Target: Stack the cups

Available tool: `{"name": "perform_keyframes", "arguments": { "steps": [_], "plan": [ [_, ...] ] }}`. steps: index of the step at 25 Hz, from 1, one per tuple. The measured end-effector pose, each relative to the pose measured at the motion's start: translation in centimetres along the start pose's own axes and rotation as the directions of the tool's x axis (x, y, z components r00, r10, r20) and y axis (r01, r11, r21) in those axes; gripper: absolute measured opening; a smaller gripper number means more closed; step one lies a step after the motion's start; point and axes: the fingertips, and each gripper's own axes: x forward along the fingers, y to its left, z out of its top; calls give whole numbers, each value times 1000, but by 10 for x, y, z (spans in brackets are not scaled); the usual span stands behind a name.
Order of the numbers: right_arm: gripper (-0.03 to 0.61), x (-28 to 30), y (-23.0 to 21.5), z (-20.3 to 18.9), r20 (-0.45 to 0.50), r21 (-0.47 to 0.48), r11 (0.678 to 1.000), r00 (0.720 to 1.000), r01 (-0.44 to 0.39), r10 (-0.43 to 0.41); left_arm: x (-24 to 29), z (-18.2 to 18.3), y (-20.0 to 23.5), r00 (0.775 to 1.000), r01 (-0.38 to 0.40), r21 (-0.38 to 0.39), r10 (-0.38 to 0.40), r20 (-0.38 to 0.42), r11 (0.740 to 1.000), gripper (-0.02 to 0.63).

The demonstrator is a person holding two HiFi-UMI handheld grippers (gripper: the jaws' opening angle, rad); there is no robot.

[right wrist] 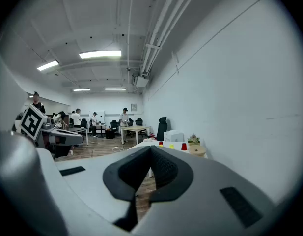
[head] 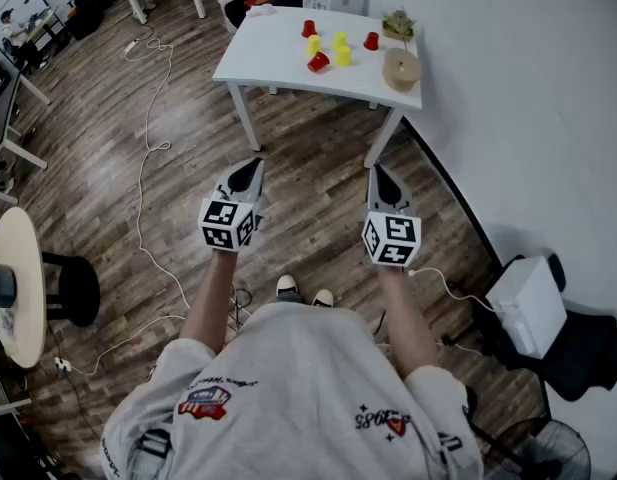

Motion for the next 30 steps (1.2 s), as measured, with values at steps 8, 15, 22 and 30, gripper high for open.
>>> {"name": "perform_keyframes", "arguments": {
  "steps": [8,15,22,30],
  "plan": [
    [-8,-6,4,-7,19,42,999,999,-27,26,-8,-4,-3,1000,19,-1,-19,0,1000,97],
    [-8,8,9,-18,-23,36,999,1000,-14,14,4,-14,13,1000,21,-41,-20,11,999,371],
    [-8,33,16,-23,-33,61,998,999,-3,5,18,-27,41,999,42,-59,-42,-7,997,377],
    [-8,65,37,-35,-58,82,997,998,8,-3,44,-36,76,995,95,-84,-98,-25,992,377]
  ]
}}
